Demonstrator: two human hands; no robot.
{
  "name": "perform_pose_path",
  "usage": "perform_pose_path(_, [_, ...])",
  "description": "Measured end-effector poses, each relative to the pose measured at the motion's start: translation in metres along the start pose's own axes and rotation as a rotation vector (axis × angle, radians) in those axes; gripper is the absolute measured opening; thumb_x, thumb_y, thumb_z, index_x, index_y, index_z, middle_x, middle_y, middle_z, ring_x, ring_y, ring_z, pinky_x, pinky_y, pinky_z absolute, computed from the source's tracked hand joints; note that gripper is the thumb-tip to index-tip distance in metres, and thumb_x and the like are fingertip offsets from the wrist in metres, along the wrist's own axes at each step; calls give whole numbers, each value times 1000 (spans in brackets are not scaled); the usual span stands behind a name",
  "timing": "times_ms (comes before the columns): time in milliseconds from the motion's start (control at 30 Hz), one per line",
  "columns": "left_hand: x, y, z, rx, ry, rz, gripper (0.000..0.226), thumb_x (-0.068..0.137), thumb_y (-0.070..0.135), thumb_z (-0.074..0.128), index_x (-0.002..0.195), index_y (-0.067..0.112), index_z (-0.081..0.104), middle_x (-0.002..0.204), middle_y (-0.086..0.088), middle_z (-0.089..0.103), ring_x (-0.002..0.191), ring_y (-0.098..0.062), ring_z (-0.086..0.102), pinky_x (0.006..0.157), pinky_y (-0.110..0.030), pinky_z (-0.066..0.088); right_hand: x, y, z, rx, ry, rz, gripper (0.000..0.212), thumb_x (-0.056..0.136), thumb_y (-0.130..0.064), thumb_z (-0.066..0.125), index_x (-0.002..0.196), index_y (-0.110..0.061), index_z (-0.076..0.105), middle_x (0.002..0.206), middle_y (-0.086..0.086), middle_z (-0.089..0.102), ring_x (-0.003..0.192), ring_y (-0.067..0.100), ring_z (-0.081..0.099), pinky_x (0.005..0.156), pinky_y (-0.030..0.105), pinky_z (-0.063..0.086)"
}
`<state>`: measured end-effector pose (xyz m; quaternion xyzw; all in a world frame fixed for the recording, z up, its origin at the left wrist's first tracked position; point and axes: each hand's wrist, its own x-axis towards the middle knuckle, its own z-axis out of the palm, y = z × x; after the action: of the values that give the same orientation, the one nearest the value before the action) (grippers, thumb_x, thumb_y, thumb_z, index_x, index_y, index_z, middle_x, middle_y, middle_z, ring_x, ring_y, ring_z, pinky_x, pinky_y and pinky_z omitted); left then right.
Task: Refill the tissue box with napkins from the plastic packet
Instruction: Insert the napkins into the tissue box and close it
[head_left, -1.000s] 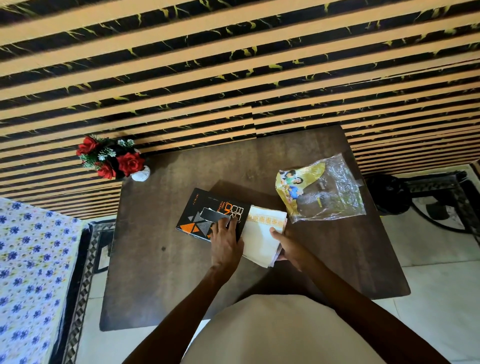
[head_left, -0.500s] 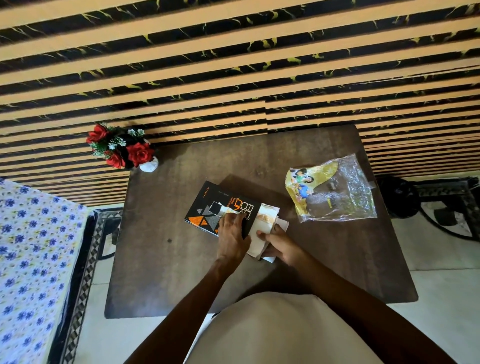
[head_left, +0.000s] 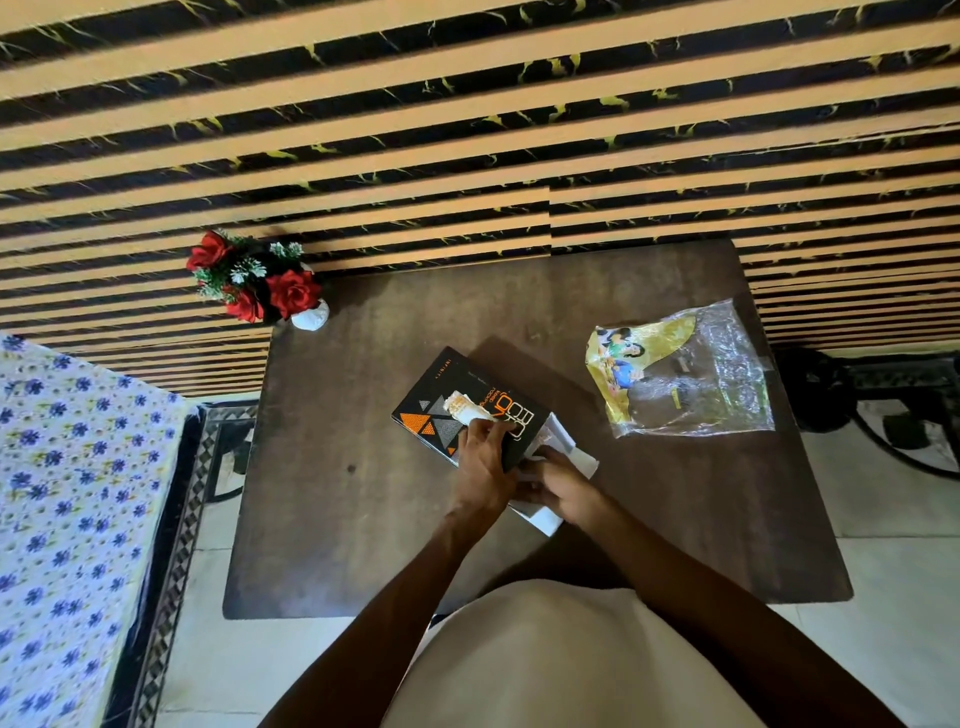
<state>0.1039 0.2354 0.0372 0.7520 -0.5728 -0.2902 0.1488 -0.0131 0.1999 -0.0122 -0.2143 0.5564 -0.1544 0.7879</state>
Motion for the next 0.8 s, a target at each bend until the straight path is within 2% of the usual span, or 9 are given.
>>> perform_pose_path(67, [0, 1, 0, -7, 2, -7, 64, 72, 18, 78, 132, 16, 52, 132, -11, 47, 123, -27, 40, 101, -35, 44, -3, 0, -4, 69, -34, 7, 27, 84, 14, 55, 100, -6, 62, 86, 14, 69, 68, 25, 71, 61, 38, 61])
perform_pose_path(200, [0, 4, -4, -38, -11, -10, 54, 80, 19, 71, 131, 16, 53, 133, -11, 48, 124, -28, 43, 102, -36, 43, -4, -1, 1, 104, -24, -5, 20, 88, 7, 55, 101, -8, 60, 93, 15, 66, 81, 30, 68, 61, 40, 61])
perform_pose_path(333, [5, -9, -11, 161, 155, -51, 44, 90, 40, 55, 128, 18, 53, 134, -8, 49, 125, -26, 44, 104, -42, 37, -8, -7, 4, 52, 62, 8, 13, 93, -10, 59, 106, -11, 62, 100, 20, 68, 93, 39, 67, 82, 53, 57])
perform_pose_path(400, [10, -20, -16, 267, 150, -83, 50, 91, 47, 49, 132, 18, 49, 142, -8, 45, 132, -26, 37, 109, -44, 31, -5, -8, 3, -8, 140, 23, 14, 92, -16, 62, 105, -11, 60, 96, 19, 68, 84, 36, 69, 77, 48, 59])
perform_pose_path(500, [17, -28, -18, 430, 0, -29, 56, 95, 49, 39, 142, 18, 39, 154, -7, 33, 147, -28, 15, 117, -56, 8, -3, -10, 2, -32, 225, 8, 16, 90, -21, 66, 102, -12, 60, 91, 16, 70, 76, 31, 72, 73, 46, 62])
perform_pose_path(600, [22, -27, -18, 575, -86, 54, 50, 100, 42, 29, 144, 20, 39, 156, -5, 32, 149, -33, 1, 114, -64, -2, -1, -8, 2, -89, 330, -21, 15, 86, -21, 70, 80, -13, 60, 76, 14, 68, 60, 25, 67, 64, 43, 61])
perform_pose_path(667, [25, -25, -20, 617, -104, 102, 43, 101, 37, 27, 139, 26, 44, 155, -5, 34, 149, -38, -4, 114, -67, -1, 3, -3, 0, -281, 427, -133, 26, 81, -32, 74, 67, -17, 58, 69, 10, 65, 54, 20, 62, 61, 39, 58])
perform_pose_path(700, [26, -24, -20, 613, -111, 117, 39, 101, 36, 28, 134, 30, 47, 154, -6, 36, 148, -39, -4, 113, -68, -1, 4, 0, -3, -501, 488, -217, 28, 80, -38, 74, 68, -17, 60, 70, 6, 65, 59, 19, 62, 66, 38, 57])
perform_pose_path(800, [31, -23, -23, 567, -83, 96, 32, 99, 30, 38, 126, 30, 56, 148, -6, 45, 149, -37, 5, 115, -65, 5, 3, 15, -9, -1146, 549, -609, 26, 89, -37, 59, 94, -13, 67, 97, 4, 71, 90, 20, 67, 83, 32, 54])
